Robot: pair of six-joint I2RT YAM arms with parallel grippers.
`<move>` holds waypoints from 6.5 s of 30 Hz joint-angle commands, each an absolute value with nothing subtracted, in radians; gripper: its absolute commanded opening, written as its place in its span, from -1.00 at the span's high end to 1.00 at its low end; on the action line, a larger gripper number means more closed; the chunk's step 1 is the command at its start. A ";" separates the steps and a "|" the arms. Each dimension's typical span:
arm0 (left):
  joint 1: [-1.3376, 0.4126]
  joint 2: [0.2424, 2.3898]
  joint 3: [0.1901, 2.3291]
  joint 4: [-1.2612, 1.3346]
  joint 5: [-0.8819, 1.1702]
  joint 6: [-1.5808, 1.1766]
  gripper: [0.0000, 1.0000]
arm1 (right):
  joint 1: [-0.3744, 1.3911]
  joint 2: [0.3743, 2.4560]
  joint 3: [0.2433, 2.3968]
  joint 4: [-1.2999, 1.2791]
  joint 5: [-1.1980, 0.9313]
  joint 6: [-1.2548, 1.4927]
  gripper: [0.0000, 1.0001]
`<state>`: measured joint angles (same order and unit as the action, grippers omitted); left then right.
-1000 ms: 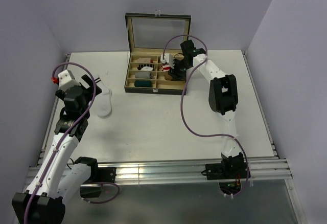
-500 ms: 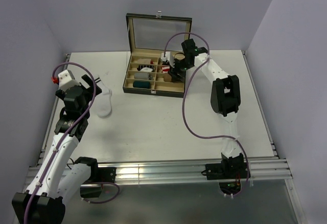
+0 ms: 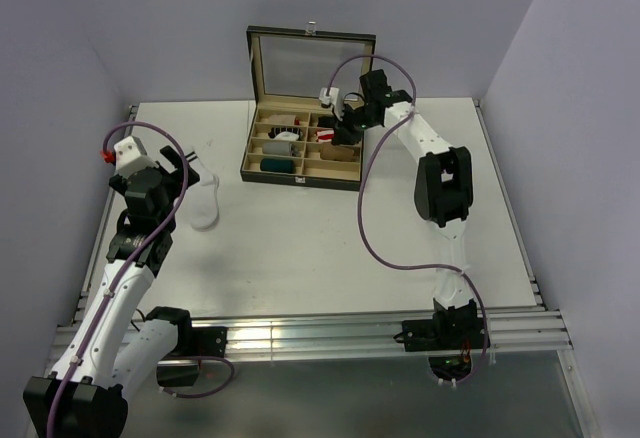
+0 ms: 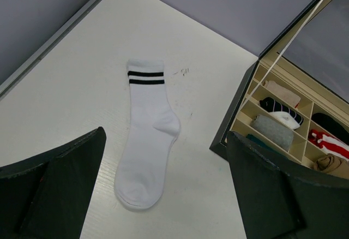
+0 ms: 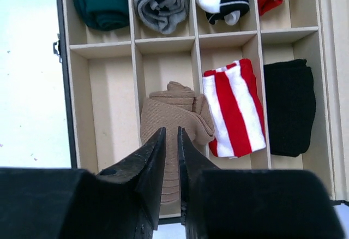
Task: Roll the socks
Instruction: Place the sock in the storage box, then adjust the storage box at the center of the board, then move the sock to the center of the board.
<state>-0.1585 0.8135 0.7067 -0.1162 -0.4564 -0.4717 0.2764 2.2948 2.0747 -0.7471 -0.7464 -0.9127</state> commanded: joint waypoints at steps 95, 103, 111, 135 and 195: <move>-0.143 0.914 0.785 -0.249 -0.302 -0.518 -0.99 | 0.405 1.683 1.057 -0.120 -0.075 0.515 0.00; -0.141 0.934 0.785 -0.252 -0.301 -0.514 -0.99 | 0.403 1.862 1.227 -0.112 -0.095 0.494 0.00; -0.137 0.963 0.787 -0.249 -0.282 -0.508 -0.99 | 0.393 1.956 1.370 -0.150 -0.093 0.457 0.00; -0.115 1.649 1.006 -0.362 -0.052 -0.627 -0.97 | 0.397 1.086 0.700 0.020 -0.213 0.446 -0.15; -0.147 1.014 0.825 -0.371 -0.133 -0.499 -0.99 | 0.793 1.597 0.850 -0.347 -0.252 0.391 -0.02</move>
